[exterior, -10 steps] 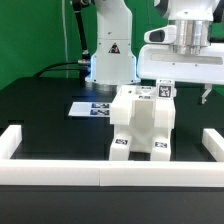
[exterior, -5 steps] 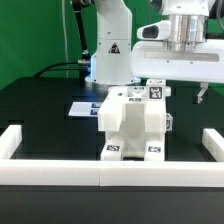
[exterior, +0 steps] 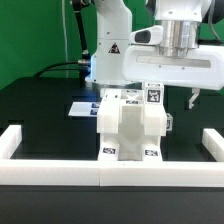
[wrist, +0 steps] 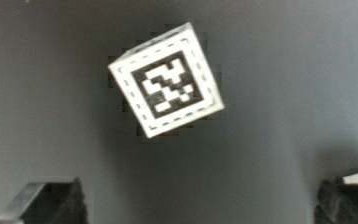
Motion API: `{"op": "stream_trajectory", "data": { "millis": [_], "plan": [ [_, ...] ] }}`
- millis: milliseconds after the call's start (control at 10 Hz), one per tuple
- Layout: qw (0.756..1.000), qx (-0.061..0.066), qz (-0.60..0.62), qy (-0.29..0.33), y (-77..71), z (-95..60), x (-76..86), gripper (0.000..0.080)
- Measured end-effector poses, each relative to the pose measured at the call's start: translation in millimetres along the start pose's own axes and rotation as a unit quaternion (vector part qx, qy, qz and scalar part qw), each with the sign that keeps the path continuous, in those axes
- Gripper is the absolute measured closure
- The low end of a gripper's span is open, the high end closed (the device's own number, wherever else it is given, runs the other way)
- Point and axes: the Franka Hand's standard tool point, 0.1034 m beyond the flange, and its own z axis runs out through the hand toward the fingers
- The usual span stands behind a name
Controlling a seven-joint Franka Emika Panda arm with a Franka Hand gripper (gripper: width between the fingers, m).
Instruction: Assemble chair
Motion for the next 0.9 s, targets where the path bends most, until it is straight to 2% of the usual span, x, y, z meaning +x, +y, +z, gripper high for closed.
{"op": "stream_trajectory", "data": {
  "millis": [300,700,900],
  "plan": [
    [1.0,0.002,-0.002,-0.001,-8.6,-1.0,-6.6,0.0151],
    [1.0,0.008,-0.023,-0.008,-18.3,-8.1,-36.7,0.0151],
    [0.999,0.008,-0.034,-0.007,-19.7,-6.1,-46.1,0.0151]
  ]
}}
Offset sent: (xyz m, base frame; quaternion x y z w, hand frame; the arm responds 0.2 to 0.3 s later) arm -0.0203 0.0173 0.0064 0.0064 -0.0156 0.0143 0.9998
